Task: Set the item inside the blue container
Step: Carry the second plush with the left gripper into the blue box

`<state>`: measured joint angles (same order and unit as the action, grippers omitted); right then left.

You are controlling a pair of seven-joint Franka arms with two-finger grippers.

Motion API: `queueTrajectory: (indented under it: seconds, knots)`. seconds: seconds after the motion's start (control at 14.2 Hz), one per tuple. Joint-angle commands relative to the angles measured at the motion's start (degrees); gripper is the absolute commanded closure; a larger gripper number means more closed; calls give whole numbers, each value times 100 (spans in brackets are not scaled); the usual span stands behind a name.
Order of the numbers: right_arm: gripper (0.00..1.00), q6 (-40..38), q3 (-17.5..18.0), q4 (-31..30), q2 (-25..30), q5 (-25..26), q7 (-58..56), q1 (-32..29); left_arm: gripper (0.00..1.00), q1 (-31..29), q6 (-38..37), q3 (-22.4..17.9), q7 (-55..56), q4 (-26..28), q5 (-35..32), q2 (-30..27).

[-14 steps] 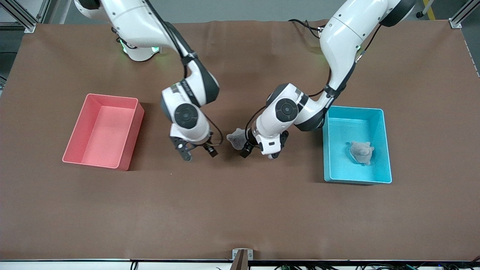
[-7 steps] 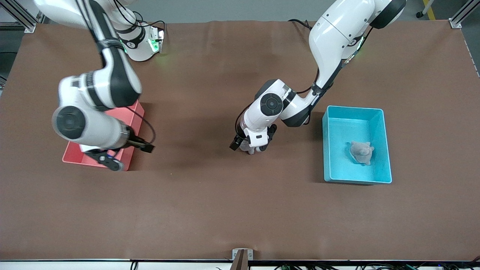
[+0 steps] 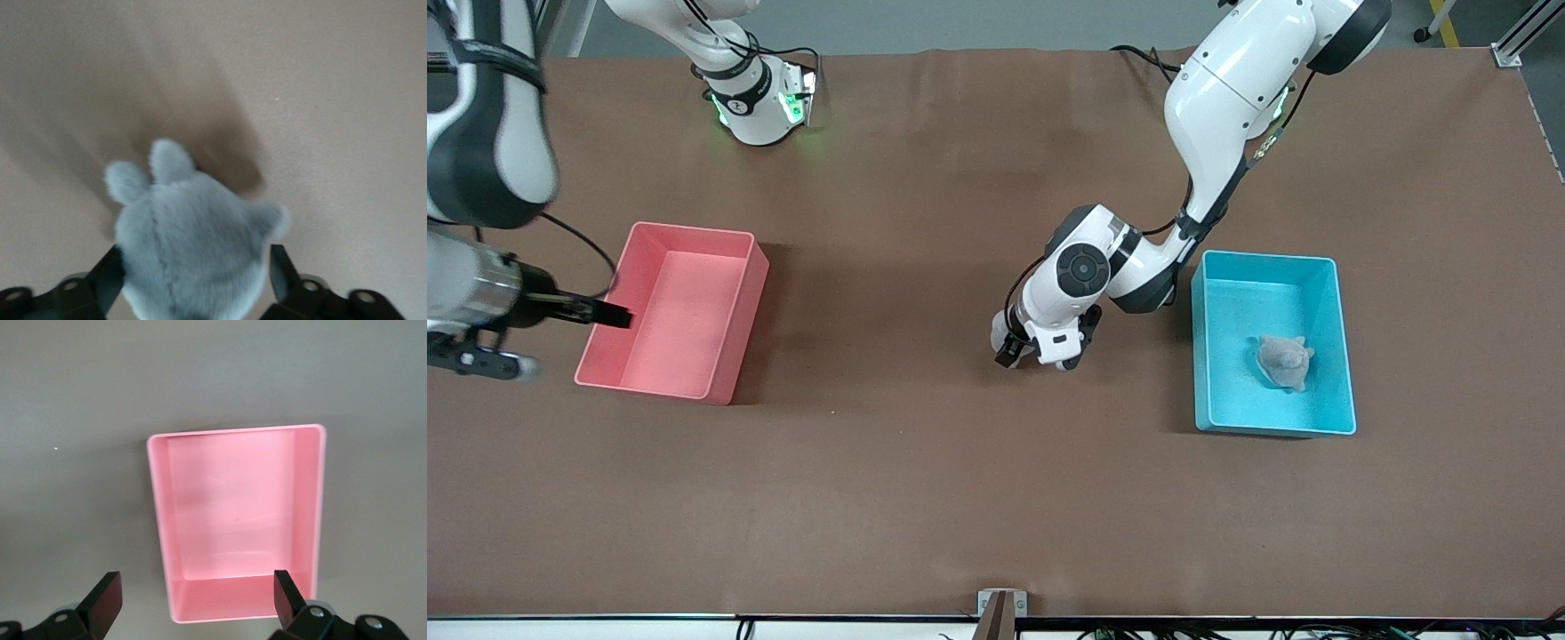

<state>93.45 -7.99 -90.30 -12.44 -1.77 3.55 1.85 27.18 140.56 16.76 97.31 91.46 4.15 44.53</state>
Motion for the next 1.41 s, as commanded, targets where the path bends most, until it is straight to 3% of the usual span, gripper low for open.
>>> queueTrajectory:
  seconds: [0.0,0.07,0.14,0.28,0.42,0.7,0.99,1.34]
  knots:
    - [0,-387,149,335,129,124,-214,-281,66,121,-38,-32,86,-23,-99,64]
    - [0,-528,149,468,119,142,-223,-299,86,112,-38,-41,139,-32,-99,64]
    - [0,-581,149,592,119,229,-318,-317,100,112,-38,-41,174,-32,-99,56]
    - [0,-652,157,698,128,493,-512,-317,100,121,-107,-76,183,-41,-143,-23]
    - [0,-783,157,855,111,459,-522,-326,100,34,-693,-76,148,-119,-326,-250]
    - [0,-1109,175,1278,102,467,-521,-291,100,-519,-1975,-41,-385,-32,-398,-1330]
    - [0,-1327,193,1270,102,406,-364,-89,100,-1449,-3016,-41,-2368,309,-407,-2219]
    - [0,-1654,184,1261,128,100,-161,-123,100,-2751,-2973,-41,-4754,1294,-512,-2678]
